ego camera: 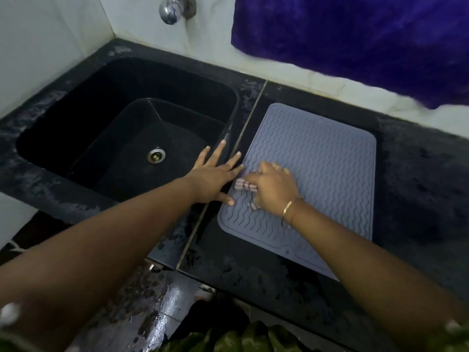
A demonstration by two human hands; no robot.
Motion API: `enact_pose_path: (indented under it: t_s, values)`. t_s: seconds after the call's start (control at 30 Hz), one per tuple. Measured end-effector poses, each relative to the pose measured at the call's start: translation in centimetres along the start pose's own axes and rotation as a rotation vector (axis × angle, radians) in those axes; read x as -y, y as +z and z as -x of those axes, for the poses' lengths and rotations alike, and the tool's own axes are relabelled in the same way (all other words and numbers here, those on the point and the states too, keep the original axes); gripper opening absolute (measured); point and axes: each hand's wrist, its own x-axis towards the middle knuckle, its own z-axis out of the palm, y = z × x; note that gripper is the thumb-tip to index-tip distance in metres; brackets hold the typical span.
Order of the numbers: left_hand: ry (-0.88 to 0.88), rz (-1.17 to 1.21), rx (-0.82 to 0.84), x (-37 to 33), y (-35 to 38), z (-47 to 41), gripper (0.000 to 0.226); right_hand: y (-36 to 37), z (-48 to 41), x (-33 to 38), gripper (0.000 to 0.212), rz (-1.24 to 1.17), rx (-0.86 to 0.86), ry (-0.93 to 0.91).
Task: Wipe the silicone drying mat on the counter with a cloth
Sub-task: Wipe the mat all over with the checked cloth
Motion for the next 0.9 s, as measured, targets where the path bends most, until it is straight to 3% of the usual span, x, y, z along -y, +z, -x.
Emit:
enact_pose_path:
  t_s: [0.07,0.17,0.27,0.37,0.47,0.57,0.63,0.77,0.83,0.9]
  values:
    - [0.059,-0.039,0.032,0.2,-0.3,-0.3,0.094,-0.6,-1.2,0.1,0.062,0.041,-0.005,0.079]
    - [0.107,-0.095,0.099,0.6,-1.0,-0.9,0.105,0.4,-0.5,1.2,0.048,0.021,-0.099,0.088]
    - [0.130,-0.250,0.156,0.6,-2.3,-1.2,0.120,1.6,2.1,2.0,0.033,-0.030,-0.151,-0.138]
    - [0.131,-0.321,0.182,0.3,-2.9,-1.3,0.126,0.9,1.9,0.7,0.043,0.087,-0.064,-0.370]
    - [0.120,-0.265,0.188,0.2,-2.7,-1.2,0.126,-0.6,-0.2,-0.1,0.053,0.173,0.009,-0.198]
    - [0.096,-0.193,0.198,0.1,-2.3,-1.0,0.127,-0.1,0.2,1.8,0.035,0.071,-0.084,-0.103]
    - [0.093,-0.192,0.201,0.2,-2.2,-1.0,0.129,1.9,2.3,3.1,0.022,0.052,-0.183,-0.248]
    - [0.079,-0.186,0.207,0.5,-2.0,-1.1,0.129,2.3,3.6,1.4,0.029,0.141,-0.176,-0.521]
    - [0.073,-0.182,0.212,0.2,-2.0,-1.2,0.129,0.8,1.7,-0.2,0.024,0.217,-0.159,-0.495]
    - [0.067,-0.169,0.221,-0.1,-2.1,-1.1,0.127,-0.7,0.1,-0.7,0.029,0.247,-0.092,-0.314]
